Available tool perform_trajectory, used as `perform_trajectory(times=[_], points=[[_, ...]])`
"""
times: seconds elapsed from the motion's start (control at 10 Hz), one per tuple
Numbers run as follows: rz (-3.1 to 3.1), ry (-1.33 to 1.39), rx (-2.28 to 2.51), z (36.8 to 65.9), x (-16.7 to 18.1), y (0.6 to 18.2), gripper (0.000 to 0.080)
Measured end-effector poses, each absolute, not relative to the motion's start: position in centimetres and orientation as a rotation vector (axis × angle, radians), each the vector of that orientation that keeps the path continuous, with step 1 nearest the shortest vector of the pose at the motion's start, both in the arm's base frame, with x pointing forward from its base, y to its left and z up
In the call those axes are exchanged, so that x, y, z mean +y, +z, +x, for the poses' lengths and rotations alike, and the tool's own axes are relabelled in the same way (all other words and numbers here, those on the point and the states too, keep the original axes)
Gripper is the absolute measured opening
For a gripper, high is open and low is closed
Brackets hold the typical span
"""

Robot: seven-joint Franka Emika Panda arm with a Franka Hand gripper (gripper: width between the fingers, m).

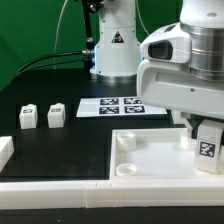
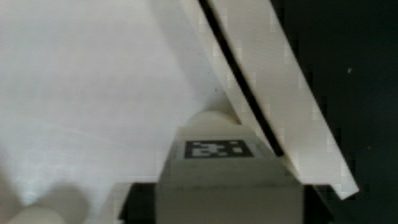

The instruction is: Assemble one leg

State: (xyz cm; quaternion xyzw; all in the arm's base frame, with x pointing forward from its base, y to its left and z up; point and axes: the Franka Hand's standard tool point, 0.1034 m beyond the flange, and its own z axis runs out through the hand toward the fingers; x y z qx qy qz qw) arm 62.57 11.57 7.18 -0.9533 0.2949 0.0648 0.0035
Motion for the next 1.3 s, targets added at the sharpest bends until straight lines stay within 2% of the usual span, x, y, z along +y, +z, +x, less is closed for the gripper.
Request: perform_trajectory(times=[0.4, 0.7, 0.8, 0.9, 1.0, 1.3], points=[[-2.684, 0.187, 1.618, 62.90, 12.18, 7.18, 0.0291], [-2.625, 0.188, 1.720, 62.90, 12.24, 7.14, 0.0300], [-2.633, 0.188, 1.706, 62.89, 12.25, 7.12, 0.0475], [-2.654, 0.189, 1.670, 62.88, 12.26, 7.11, 0.0475], [-2.655, 0.189, 1.669, 62.87, 12.28, 7.10, 0.0609], [-2.885, 0.189, 1.200, 62.79, 11.94, 6.96, 0.0647]])
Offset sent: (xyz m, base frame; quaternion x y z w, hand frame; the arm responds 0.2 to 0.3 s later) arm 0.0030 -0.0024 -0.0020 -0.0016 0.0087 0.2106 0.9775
